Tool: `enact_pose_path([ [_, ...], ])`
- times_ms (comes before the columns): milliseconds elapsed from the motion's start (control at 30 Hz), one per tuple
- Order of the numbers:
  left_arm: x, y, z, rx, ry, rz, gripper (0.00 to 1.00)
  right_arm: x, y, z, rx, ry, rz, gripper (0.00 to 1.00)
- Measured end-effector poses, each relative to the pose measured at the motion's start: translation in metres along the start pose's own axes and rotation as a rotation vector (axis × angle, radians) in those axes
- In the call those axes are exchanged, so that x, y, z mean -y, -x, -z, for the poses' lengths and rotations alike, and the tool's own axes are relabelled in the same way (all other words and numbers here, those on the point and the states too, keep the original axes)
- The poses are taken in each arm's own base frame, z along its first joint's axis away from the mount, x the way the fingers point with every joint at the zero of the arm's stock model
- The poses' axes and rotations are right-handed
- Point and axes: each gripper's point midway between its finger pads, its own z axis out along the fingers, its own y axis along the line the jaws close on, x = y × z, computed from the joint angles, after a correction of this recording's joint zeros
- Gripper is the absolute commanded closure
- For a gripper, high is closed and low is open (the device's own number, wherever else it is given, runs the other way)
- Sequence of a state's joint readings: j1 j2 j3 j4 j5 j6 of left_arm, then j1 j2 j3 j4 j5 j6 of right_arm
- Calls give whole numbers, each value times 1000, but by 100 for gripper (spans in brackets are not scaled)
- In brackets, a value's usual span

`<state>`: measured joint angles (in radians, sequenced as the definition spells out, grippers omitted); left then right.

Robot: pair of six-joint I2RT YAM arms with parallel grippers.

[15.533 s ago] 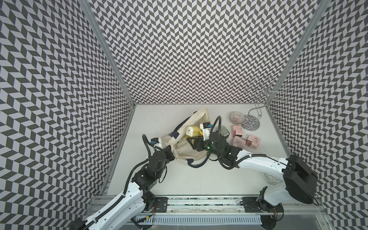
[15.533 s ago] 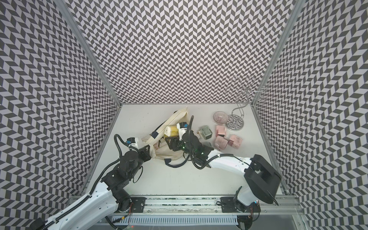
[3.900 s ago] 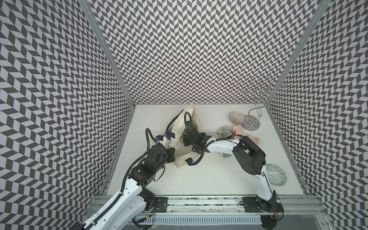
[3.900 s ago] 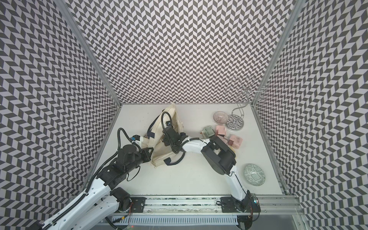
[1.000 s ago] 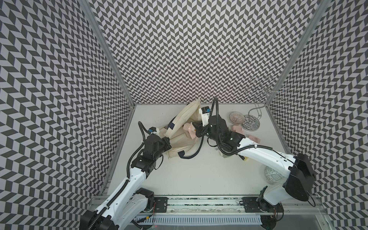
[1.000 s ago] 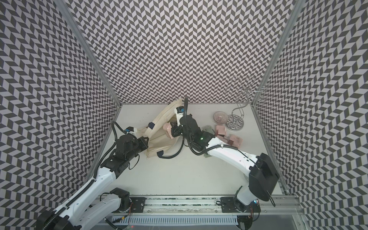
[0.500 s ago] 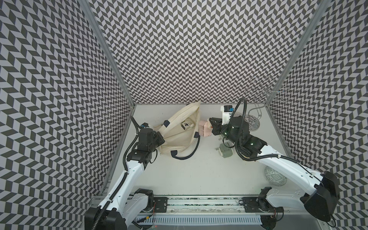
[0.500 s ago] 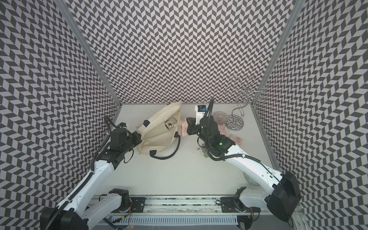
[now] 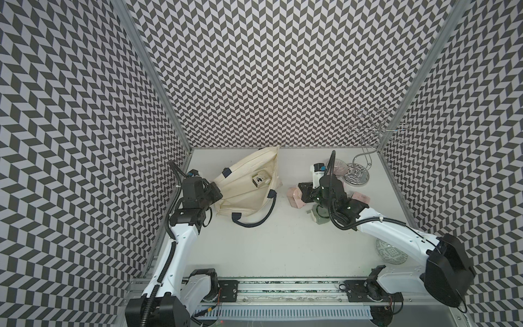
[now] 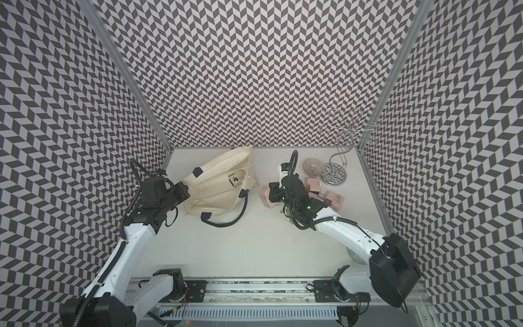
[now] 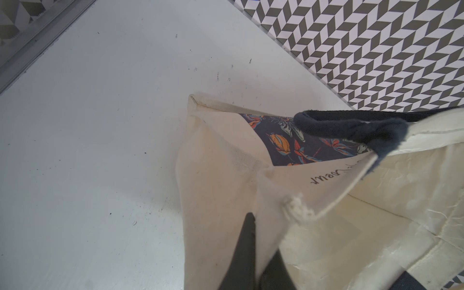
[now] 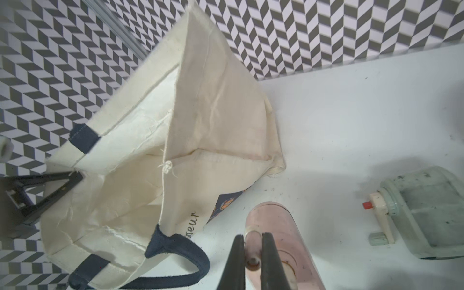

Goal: Take out the pencil sharpeners from the tote bags
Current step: Place the pencil sharpener at the center of the board.

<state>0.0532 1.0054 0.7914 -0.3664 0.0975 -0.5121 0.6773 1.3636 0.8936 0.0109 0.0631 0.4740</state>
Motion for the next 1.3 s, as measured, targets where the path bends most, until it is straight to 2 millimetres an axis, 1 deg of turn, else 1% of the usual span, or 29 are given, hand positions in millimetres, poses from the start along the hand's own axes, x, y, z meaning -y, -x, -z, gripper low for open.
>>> enact_pose_path([
  [167, 0, 0, 1, -2, -7, -8, 100, 2, -34, -24, -112, 22, -33, 100],
  [233, 0, 0, 1, -3, -8, -12, 100, 3, -43, -31, -139, 27, -50, 100],
  [367, 0, 0, 1, -5, -12, -16, 100, 5, -39, -39, -121, 39, -75, 100],
  [433, 1, 0, 1, -6, -14, -16, 100, 12, -35, -44, -109, 40, -89, 100],
  [533, 1, 0, 1, -7, -16, -15, 100, 36, -29, -57, -107, 7, -118, 100],
  [667, 1, 0, 1, -8, -17, -15, 100, 68, -38, -78, -155, -33, -139, 100],
  [767, 1, 0, 1, -8, -17, -14, 100, 82, -42, -94, -187, -36, -145, 100],
  [867, 1, 0, 1, -8, -17, -14, 100, 87, -45, -103, -211, -17, -150, 100],
  [1033, 1, 0, 1, -8, -17, -14, 100, 89, -41, -113, -221, 9, -140, 100],
  [1167, 1, 0, 1, -8, -19, -14, 100, 94, -38, -129, -226, 4, -123, 100],
  [1233, 1, 0, 1, -8, -18, -13, 100, 98, -39, -136, -236, -9, -118, 98],
  [1300, 1, 0, 1, -8, -19, -14, 100, 102, -40, -139, -244, -24, -116, 98],
])
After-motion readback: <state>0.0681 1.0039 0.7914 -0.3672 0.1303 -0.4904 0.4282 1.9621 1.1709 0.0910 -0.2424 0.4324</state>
